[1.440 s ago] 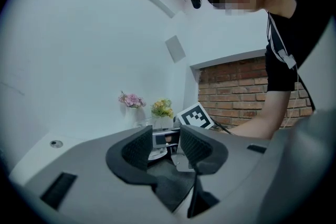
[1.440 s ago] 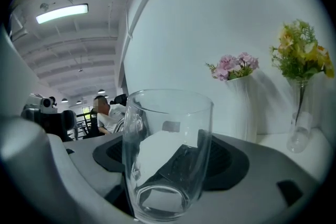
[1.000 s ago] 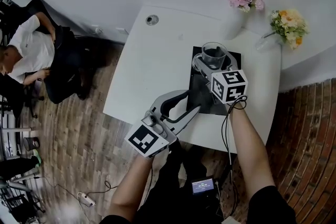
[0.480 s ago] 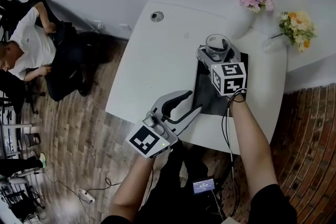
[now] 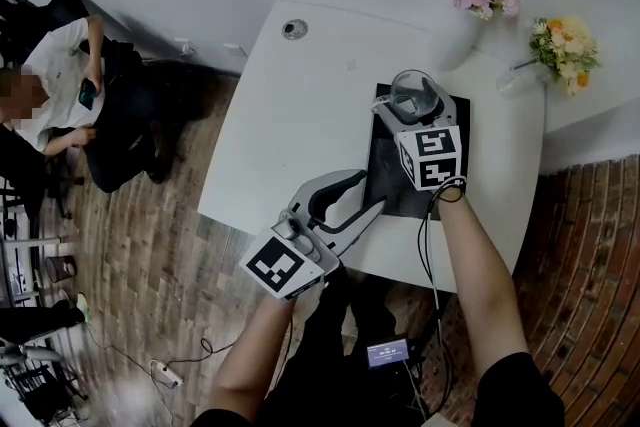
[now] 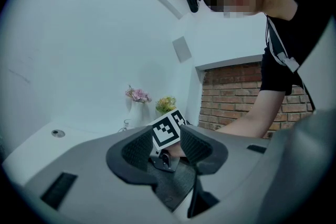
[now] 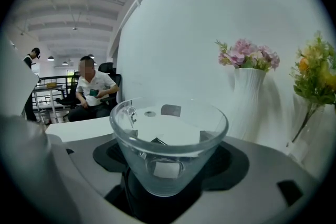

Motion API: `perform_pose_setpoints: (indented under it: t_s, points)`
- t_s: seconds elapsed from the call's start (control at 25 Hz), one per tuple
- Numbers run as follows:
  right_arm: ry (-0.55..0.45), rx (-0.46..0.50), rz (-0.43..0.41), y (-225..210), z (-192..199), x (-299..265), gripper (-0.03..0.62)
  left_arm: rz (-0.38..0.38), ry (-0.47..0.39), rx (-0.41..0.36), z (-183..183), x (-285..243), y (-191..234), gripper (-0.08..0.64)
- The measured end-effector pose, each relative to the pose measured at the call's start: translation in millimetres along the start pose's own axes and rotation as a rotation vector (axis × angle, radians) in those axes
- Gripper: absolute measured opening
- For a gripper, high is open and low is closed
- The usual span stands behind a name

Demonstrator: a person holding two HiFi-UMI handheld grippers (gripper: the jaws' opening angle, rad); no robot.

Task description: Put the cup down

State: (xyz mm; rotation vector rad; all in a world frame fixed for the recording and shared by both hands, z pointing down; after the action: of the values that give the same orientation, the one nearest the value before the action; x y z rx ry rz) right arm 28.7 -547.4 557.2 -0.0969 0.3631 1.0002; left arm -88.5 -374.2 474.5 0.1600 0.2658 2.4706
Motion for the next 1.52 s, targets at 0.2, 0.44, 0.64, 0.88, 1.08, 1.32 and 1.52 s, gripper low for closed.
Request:
perform_pose_setpoints:
  t_s: [0.2, 0.44, 0.64, 0.88, 1.08, 1.32, 1.52]
  points:
    - [-0.001, -0.001, 0.011, 0, 1, 0, 0.4, 0.005, 0.016, -0.001, 3, -1, -1, 0.155]
    - [-0.034, -0.012, -0.008, 0, -4, 3, 0.402, -0.001, 0.001, -0.004, 0, -3, -2, 0.155]
    - [-0.031, -0.009, -0.022, 0, -6, 6, 0.402, -0.005, 0.005, -0.005, -1, -4, -3, 0.155]
    - [-0.022, -0.013, -0.03, -1, -1, 13, 0.402, -0.025, 0.019, -0.01, 1, -3, -1, 0.155]
    - [-0.034, -0.018, -0.048, -3, 2, 24, 0.402, -0.035, 0.012, -0.008, 1, -7, -3, 0.155]
    - [-0.029, -0.03, -0.053, -5, 6, 36, 0.402, -0.067, 0.046, -0.013, 6, -9, -5, 0.155]
    - [-0.033, -0.059, -0.045, -10, 6, 50, 0.402, -0.093, 0.081, -0.004, 11, -9, -6, 0.155]
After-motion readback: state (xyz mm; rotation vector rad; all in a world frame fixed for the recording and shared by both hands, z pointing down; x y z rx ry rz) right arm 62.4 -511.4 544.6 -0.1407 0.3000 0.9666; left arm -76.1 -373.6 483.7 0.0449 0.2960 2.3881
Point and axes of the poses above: the fingertips, and each gripper's own axes: x backward along the fingers, y to its left, z out of its underside, the point moved 6 cm from there along x, backward along the fingers, and after that the axes turned 4 degrees about -y, right-handed, at the moved point
